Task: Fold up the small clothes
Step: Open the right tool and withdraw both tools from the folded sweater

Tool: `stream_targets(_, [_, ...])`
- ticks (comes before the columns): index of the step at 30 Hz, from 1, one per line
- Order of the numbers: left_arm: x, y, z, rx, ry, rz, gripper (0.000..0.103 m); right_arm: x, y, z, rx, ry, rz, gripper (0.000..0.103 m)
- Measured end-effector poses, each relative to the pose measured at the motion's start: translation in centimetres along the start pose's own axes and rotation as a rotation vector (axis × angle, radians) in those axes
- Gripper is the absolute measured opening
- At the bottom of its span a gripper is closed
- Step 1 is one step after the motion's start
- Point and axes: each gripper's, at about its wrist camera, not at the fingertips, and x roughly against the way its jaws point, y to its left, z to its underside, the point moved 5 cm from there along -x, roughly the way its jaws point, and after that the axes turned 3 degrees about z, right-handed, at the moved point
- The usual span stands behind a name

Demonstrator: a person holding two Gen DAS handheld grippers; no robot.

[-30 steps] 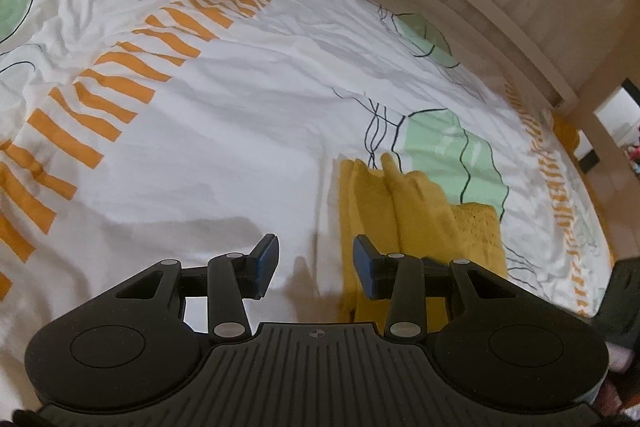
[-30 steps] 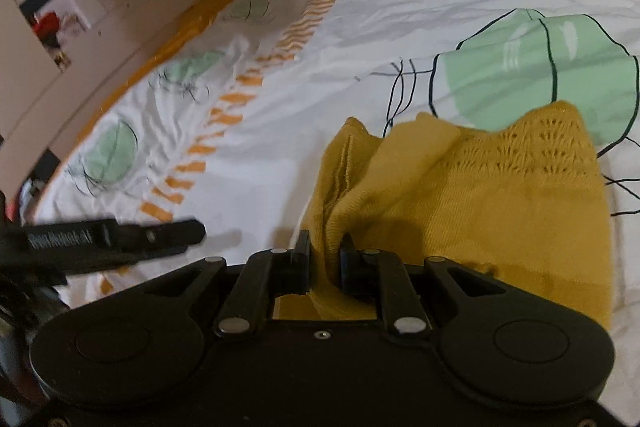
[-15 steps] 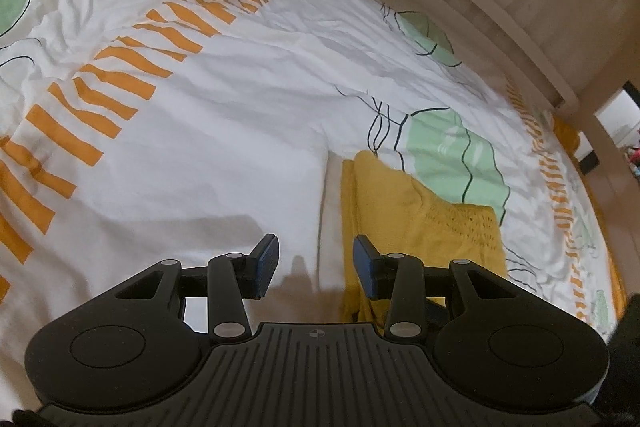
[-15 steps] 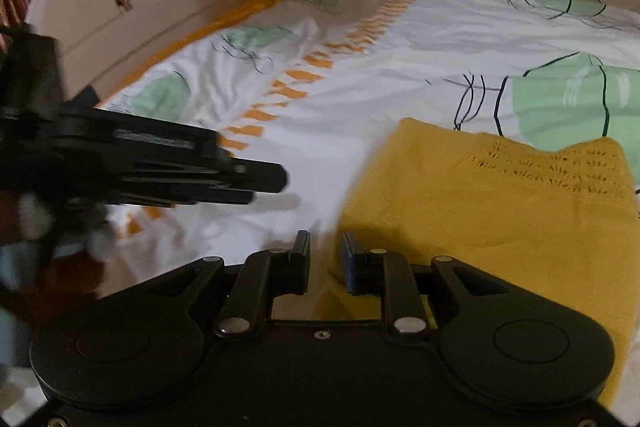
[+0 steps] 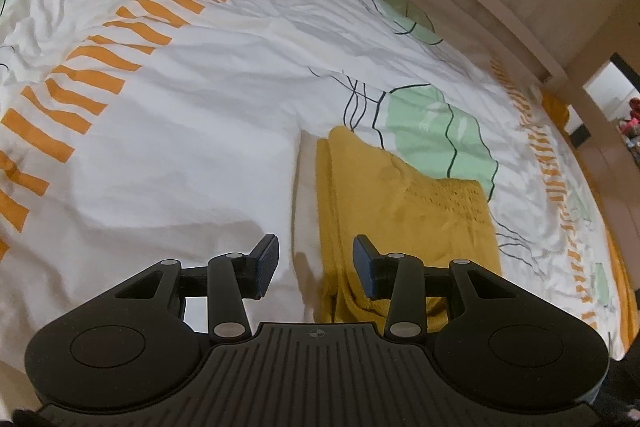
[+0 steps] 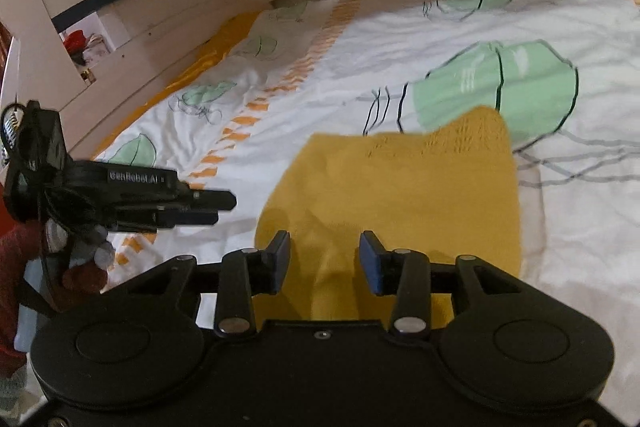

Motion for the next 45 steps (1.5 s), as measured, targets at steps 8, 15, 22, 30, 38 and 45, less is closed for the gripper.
stream_targets(8, [0.1,-0.6,0.4,-0.026,0.009,0.012,0.04,-3.1,5.5,4.8,0.14,0.144,-0.14,0.058])
stream_targets(15, [-0.2,-1.4,1.5,-0.05,0.04,0.024,0.04,-0.8,6.2,6.2,0.173,0.141,-0.163,0.059])
stream_targets(22, [-1.9,-2.6,4.0,-0.069,0.123,0.042,0.04,3.7,2.4,5.3,0.105,0.074,-0.064,0.066])
stream_targets(30, [-3.2,-2.5,6.4,-0.045,0.185,0.028,0.04,6.6,-2.6,5.0,-0.021,0.026,0.026,0.076])
stream_targets(38, [-3.4,-2.0,6.5,0.003,0.188,0.062,0.046,6.0,-6.9,3.8,-0.137,0.007,0.046,0.087])
stream_targets(45, [-3.9,-2.5,6.7,-0.004,0.179,0.086,0.062,2.3,-10.5,1.0,-0.244,-0.003,0.055,0.089])
